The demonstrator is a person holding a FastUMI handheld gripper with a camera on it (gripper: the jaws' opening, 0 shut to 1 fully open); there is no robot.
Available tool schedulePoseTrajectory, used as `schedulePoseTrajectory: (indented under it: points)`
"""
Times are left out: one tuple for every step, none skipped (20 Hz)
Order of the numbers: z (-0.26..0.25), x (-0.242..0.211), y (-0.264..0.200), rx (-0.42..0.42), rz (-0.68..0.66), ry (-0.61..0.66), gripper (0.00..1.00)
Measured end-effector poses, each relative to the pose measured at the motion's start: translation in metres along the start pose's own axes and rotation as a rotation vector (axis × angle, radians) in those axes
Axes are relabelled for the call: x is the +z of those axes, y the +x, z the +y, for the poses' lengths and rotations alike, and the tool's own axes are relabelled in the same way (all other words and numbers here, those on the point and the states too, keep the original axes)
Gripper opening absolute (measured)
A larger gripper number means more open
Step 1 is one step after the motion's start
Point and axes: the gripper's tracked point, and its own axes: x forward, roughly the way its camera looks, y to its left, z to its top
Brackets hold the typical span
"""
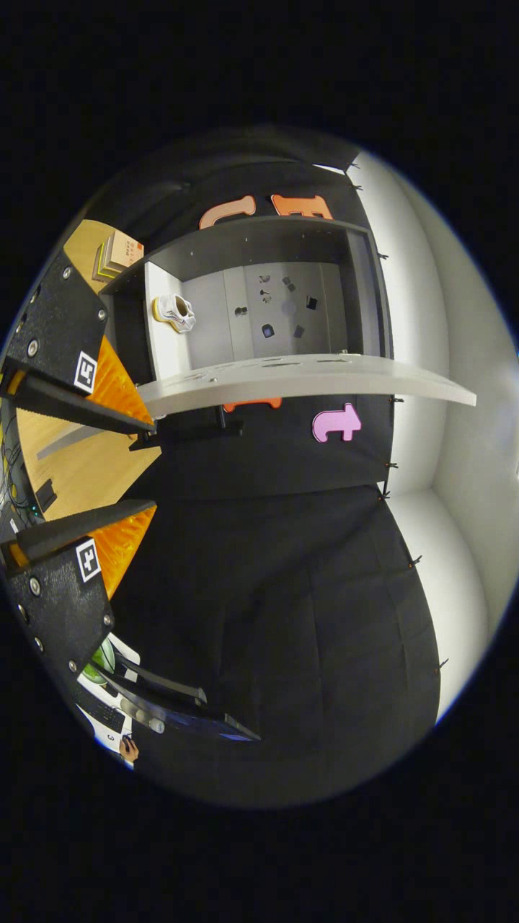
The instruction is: Open the shoe cabinet door, grab the shoes and put them into the shoe cabinet, then close the shoe cabinet door.
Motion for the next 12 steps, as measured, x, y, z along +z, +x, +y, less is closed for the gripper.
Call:
schedulePoseTrajectory:
  points:
    - [0.0, -0.002, 0.009, 0.004, 0.01, 0.011, 0.6]
    - [0.0, -0.002, 0.016, 0.014, 0.012, 0.019, 0.62]
    - [0.0, -0.002, 0.023, 0.02, 0.016, 0.021, 0.63]
    - [0.0, -0.002, 0.029, 0.027, 0.018, 0.019, 0.64]
    - [0.003, -0.001, 0.033, 0.032, 0.018, 0.022, 0.65]
    - [0.008, -0.002, 0.032, 0.048, 0.023, 0.029, 0.67]
    - [0.007, -0.002, 0.028, 0.043, 0.023, 0.026, 0.67]
    - [0.003, -0.001, 0.03, 0.041, 0.011, 0.009, 0.68]
    - [0.007, 0.0, 0.033, 0.039, 0.002, -0.003, 0.68]
    - [0.009, 0.0, 0.033, 0.039, -0.001, -0.009, 0.68]
    - [0.01, 0.0, 0.034, 0.042, -0.001, -0.011, 0.68]
    - [0.011, 0.0, 0.034, 0.044, 0.0, -0.011, 0.68]
